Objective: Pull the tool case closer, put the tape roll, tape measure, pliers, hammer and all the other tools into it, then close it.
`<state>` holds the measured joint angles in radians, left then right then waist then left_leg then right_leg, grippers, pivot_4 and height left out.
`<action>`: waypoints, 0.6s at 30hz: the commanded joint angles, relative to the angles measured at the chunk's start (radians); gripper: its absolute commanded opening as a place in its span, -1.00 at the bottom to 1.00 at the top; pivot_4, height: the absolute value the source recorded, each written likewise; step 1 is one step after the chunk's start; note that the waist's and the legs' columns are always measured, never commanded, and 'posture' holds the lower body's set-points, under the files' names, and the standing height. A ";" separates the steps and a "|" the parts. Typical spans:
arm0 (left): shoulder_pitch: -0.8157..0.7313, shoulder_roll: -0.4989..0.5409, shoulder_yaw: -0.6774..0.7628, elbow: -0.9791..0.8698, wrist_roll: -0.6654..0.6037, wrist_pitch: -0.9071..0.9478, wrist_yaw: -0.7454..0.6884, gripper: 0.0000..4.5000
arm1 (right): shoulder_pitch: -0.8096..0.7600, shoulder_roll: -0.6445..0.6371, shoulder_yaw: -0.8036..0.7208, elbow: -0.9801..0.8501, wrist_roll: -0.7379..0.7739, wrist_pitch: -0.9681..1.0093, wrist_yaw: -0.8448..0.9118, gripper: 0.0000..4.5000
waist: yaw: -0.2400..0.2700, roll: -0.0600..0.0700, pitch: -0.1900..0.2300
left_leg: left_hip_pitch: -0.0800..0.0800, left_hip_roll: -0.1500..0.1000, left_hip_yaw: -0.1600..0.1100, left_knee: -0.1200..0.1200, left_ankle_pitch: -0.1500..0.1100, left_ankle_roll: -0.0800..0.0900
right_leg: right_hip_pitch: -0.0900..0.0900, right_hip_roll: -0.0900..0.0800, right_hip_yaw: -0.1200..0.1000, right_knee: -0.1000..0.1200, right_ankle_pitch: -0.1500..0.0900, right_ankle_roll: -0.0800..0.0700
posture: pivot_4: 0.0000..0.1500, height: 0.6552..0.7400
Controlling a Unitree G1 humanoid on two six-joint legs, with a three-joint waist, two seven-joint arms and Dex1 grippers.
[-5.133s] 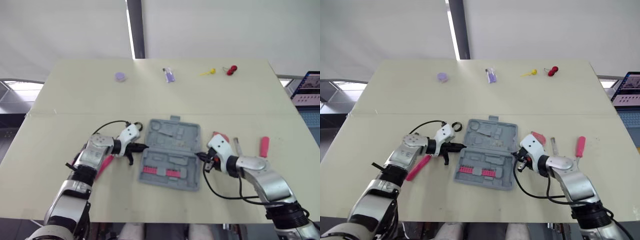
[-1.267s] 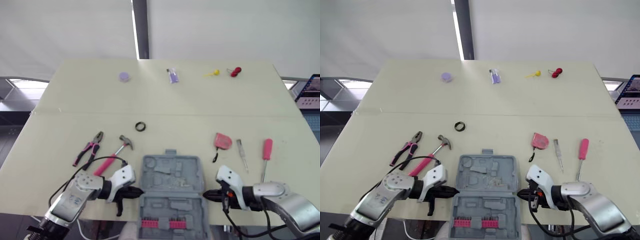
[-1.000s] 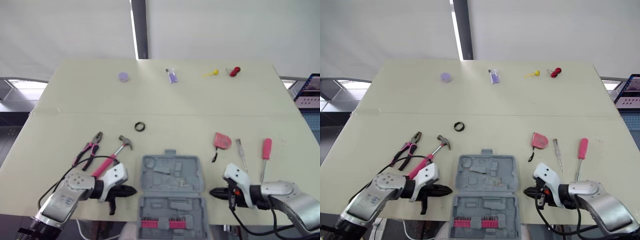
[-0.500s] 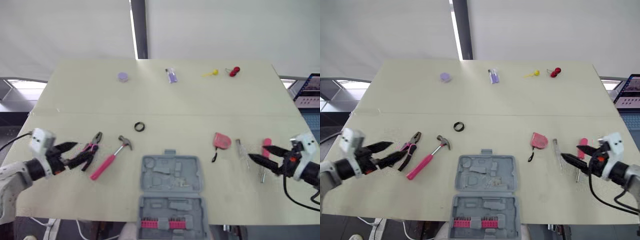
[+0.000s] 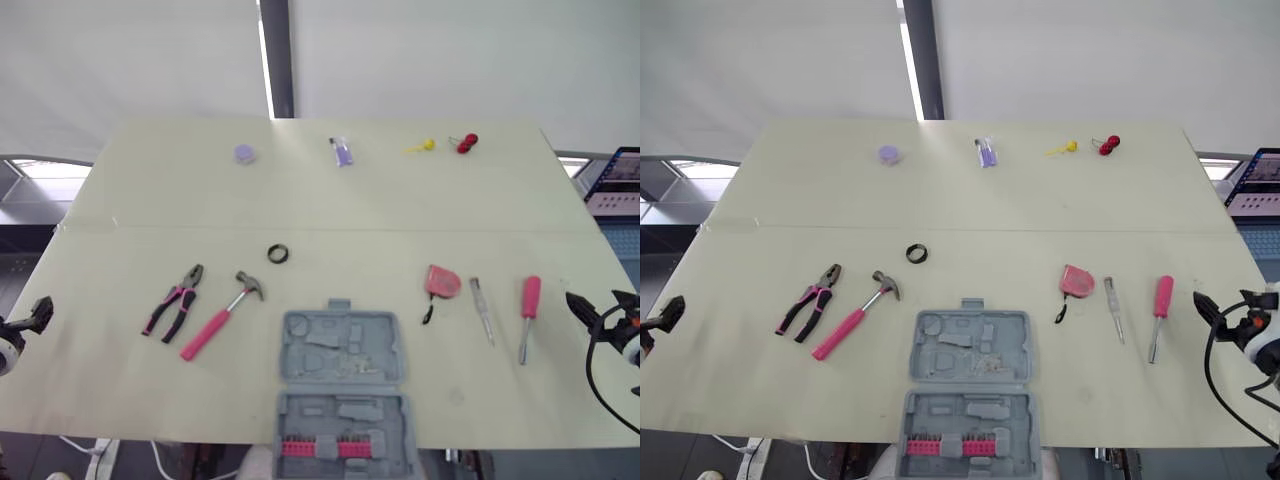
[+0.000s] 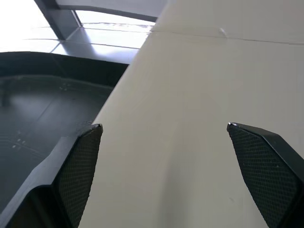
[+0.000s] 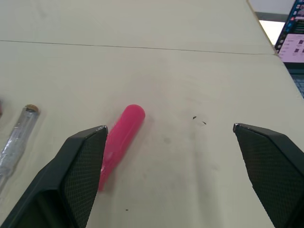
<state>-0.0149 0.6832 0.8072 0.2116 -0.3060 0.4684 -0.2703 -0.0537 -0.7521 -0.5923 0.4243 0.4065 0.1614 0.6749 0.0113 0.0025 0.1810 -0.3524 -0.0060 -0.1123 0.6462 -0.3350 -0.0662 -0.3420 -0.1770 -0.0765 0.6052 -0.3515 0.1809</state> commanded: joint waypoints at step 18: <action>-0.215 0.102 -0.526 -0.105 -0.010 -0.159 -0.530 1.00 | -0.137 -0.036 0.309 -0.684 0.249 0.437 0.134 0.98 | -0.013 0.001 0.000 | -0.001 0.001 0.000 -0.001 0.000 0.000 | -0.001 0.000 0.000 0.000 0.000 0.000 | 1.00 1.00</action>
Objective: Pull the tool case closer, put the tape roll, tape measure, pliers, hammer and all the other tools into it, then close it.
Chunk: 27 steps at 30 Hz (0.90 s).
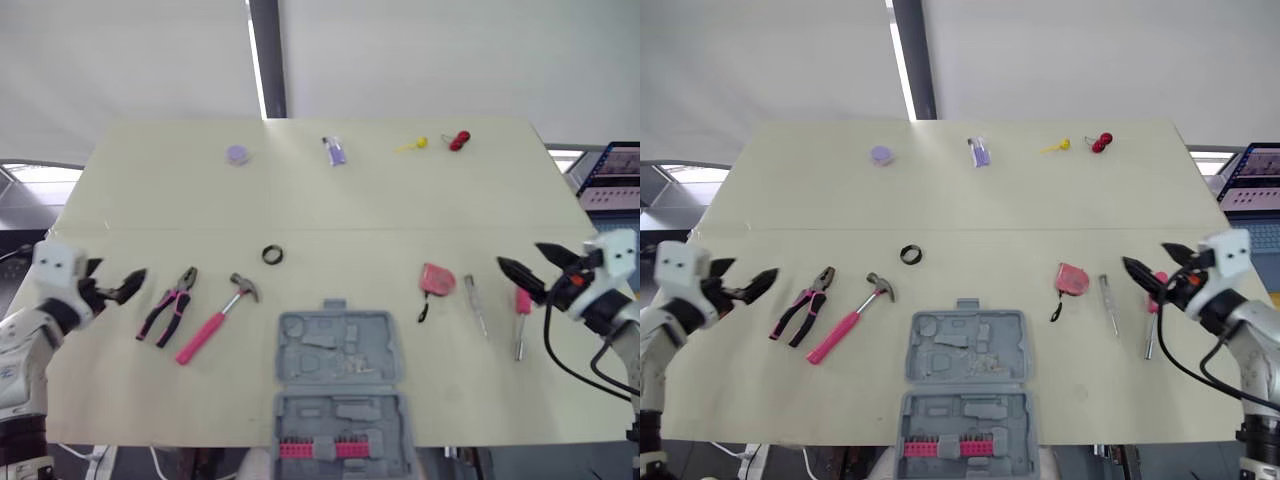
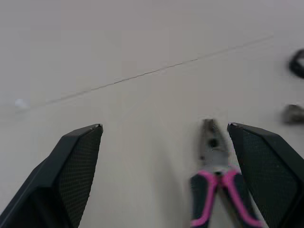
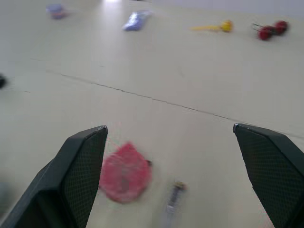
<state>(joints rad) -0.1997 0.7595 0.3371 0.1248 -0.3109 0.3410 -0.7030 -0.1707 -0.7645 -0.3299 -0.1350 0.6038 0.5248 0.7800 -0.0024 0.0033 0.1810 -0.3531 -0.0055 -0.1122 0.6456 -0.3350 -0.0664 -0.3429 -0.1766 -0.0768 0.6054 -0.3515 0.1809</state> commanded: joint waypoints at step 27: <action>-0.733 -0.295 -0.487 0.901 0.352 -0.448 -0.192 0.00 | -0.187 0.128 0.405 -0.446 -0.088 0.219 -0.153 1.00 | -0.002 -0.002 0.000 | -0.002 -0.001 0.000 0.002 0.000 0.001 | -0.004 0.000 -0.002 0.004 0.000 0.001 | 1.00 1.00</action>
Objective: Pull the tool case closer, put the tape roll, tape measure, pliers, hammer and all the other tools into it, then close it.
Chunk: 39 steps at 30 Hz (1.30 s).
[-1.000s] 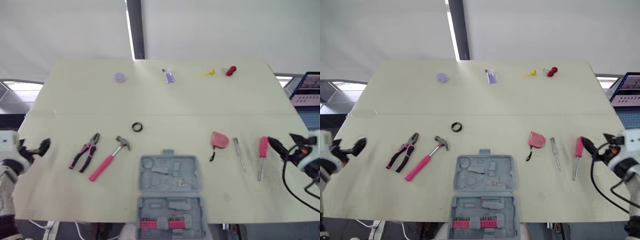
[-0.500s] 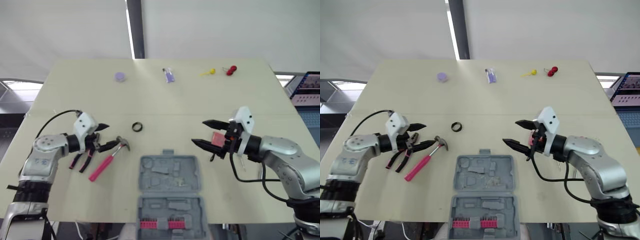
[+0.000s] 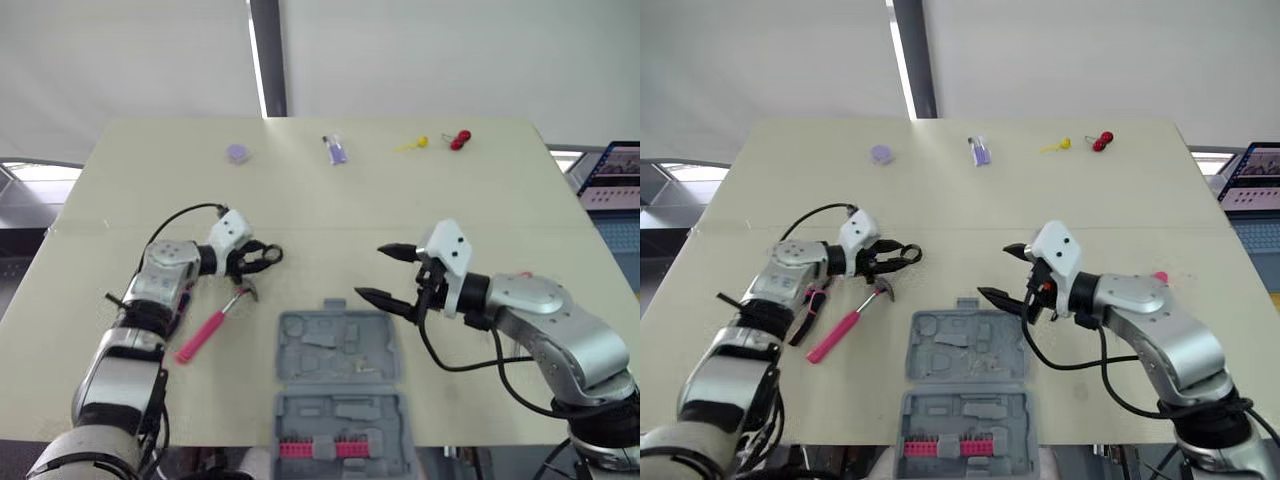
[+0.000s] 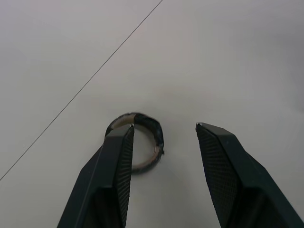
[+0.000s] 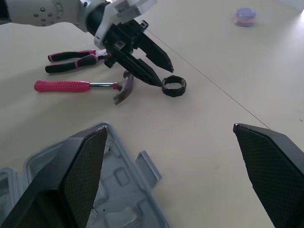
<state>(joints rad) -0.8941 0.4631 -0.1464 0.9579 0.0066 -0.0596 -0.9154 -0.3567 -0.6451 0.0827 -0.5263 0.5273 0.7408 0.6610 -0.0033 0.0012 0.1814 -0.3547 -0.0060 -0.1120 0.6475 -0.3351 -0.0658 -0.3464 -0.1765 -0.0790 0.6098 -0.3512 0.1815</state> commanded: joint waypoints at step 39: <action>-0.079 -0.018 -0.007 0.172 0.139 -0.105 0.043 0.00 | 0.061 0.036 -0.027 -0.122 0.024 0.043 -0.074 1.00 | 0.000 -0.001 0.000 | -0.001 0.000 0.001 0.000 0.000 0.000 | -0.004 0.000 0.000 0.003 0.000 0.000 | 1.00 1.00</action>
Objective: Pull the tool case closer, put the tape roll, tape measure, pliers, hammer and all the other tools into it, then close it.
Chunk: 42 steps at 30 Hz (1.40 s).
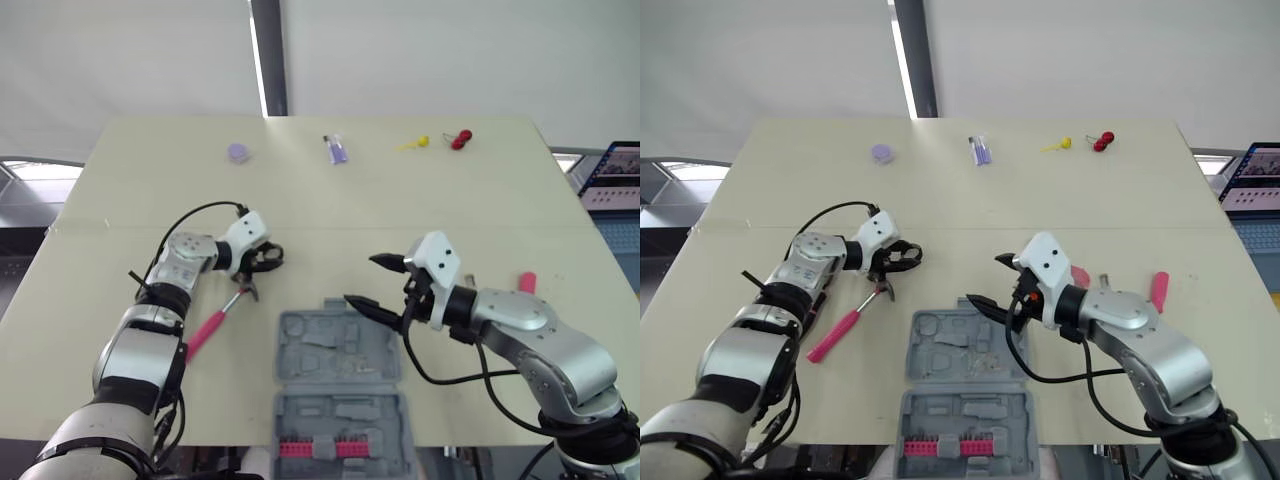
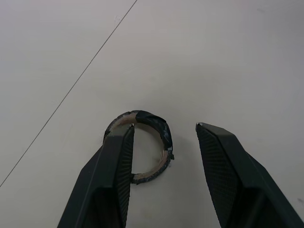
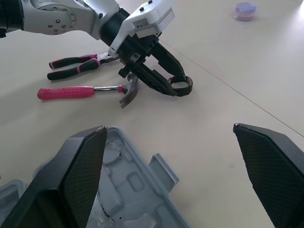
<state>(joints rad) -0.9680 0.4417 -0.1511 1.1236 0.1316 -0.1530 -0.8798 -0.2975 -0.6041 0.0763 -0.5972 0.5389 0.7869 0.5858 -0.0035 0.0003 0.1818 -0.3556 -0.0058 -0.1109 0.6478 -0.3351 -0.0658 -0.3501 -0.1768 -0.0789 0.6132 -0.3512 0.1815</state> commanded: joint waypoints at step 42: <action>-0.015 -0.014 -0.002 0.015 0.026 -0.024 0.031 0.00 | 0.007 0.008 -0.022 -0.057 0.030 0.009 -0.011 1.00 | 0.000 0.000 0.000 | 0.000 0.000 0.002 0.000 0.000 0.000 | -0.004 -0.001 0.000 0.005 0.000 0.000 | 1.00 1.00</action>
<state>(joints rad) -0.9681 0.4309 -0.1604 1.1519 0.1600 -0.1642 -0.8490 -0.2914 -0.6009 0.0762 -0.6038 0.5534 0.7953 0.5854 -0.0035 0.0002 0.1817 -0.3557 -0.0059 -0.1091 0.6479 -0.3351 -0.0658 -0.3539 -0.1776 -0.0789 0.6184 -0.3512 0.1815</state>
